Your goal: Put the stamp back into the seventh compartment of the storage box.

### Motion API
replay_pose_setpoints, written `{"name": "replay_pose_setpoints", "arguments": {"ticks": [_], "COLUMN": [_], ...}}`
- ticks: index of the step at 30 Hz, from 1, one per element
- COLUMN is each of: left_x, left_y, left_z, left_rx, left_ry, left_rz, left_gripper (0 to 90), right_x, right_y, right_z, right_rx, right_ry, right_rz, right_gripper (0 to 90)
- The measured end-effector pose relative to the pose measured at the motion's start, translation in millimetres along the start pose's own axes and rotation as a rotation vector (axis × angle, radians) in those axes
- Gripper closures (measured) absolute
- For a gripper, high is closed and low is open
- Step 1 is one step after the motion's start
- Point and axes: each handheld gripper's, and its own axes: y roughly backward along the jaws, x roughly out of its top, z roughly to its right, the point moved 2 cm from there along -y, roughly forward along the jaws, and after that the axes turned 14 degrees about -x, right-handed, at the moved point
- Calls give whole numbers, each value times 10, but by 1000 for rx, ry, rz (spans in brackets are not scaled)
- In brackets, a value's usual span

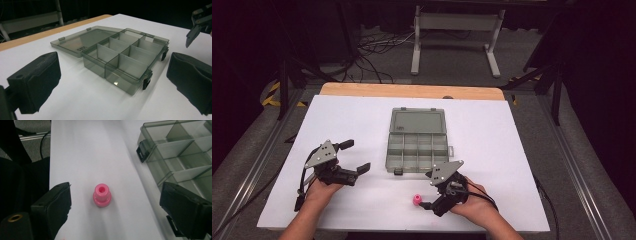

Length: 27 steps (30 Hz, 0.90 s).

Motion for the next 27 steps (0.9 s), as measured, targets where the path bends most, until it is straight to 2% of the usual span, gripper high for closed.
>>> {"name": "replay_pose_setpoints", "arguments": {"ticks": [17, 27], "left_x": [-5, -10], "left_y": [5, -6], "left_z": [-9, -3], "left_rx": [2, -1], "left_ry": [-2, 1], "left_rz": [-2, -7], "left_gripper": [3, 3], "right_x": [-42, -68], "right_y": [-214, -324], "right_z": [-110, -150], "right_rx": [42, 62], "right_ry": [26, 45], "right_rz": [-83, -143], "right_gripper": [129, 192]}}
